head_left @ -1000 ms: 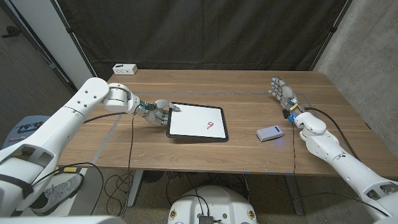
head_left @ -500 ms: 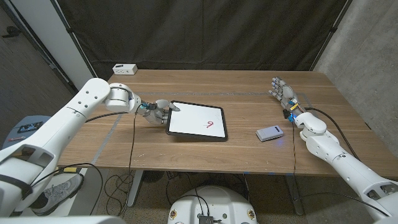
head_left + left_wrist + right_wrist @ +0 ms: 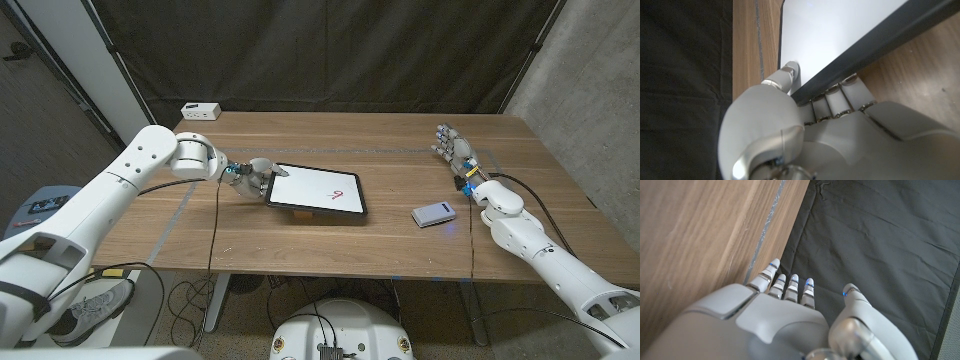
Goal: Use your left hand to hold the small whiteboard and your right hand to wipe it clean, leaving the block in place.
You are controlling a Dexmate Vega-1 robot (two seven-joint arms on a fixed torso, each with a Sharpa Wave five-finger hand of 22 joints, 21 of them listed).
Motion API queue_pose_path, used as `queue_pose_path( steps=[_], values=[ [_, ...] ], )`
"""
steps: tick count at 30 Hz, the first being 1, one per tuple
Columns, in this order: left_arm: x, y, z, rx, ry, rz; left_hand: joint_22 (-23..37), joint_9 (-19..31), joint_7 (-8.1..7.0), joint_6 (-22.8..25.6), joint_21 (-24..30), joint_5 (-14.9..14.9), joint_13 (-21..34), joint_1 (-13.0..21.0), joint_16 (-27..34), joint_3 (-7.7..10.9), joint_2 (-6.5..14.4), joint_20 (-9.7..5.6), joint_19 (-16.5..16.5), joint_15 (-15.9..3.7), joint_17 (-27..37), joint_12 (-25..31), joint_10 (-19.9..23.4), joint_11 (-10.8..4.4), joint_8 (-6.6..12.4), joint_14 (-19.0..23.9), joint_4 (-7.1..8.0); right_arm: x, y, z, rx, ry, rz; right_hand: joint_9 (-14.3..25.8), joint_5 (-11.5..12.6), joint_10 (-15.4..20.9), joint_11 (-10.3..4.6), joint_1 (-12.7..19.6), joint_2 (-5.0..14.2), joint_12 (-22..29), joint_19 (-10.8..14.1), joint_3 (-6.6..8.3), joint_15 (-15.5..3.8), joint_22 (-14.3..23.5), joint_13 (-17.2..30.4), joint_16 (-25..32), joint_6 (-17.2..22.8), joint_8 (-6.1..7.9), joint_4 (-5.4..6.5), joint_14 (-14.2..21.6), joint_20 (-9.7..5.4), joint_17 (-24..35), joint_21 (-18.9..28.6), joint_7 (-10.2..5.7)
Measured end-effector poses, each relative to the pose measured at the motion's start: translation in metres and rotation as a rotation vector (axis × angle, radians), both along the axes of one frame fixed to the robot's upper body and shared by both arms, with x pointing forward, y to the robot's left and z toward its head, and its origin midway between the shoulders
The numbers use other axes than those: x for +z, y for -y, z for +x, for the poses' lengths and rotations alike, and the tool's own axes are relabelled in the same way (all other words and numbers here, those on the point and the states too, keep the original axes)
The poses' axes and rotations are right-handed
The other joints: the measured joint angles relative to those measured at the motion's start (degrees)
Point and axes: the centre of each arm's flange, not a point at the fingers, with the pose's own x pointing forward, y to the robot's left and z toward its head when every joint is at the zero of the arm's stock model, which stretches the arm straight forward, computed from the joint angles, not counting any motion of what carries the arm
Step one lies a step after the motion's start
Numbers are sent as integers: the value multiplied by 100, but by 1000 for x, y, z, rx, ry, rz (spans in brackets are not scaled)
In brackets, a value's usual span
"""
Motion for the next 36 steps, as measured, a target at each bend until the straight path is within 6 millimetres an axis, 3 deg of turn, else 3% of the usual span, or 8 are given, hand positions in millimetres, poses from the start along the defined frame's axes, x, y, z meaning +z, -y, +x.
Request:
queue_pose_path(
  steps=[17, 36],
  values=[
    [11, 0, 2, 32, 41, 31, 4, -1, -42, 40, 0, 0, 25, 61, -55, 14, -62, 23, -23, 31, 0, -30, -20, -6, 0, -31, -3, 0, -2, 4, -6, -2, 7, 0, 0, 0, 0, 0, 0, 0, 0, 2, 0, 0, 0, 0, 0, 0, 2, 0, 0, 0, 0, 0],
    [36, 5, 5, 38, 91, 143, -33, -2, -95, 47, -33, 0, 25, 104, -55, 30, -106, 63, -107, 83, 28, -74, -60, -45, -32, -124, -18, 0, 1, 5, -17, 3, 18, 0, 0, 0, 0, -30, 30, 0, 0, 19, 0, 0, 0, 0, 0, 0, -15, 0, 0, 0, 0, 0]
  ],
)
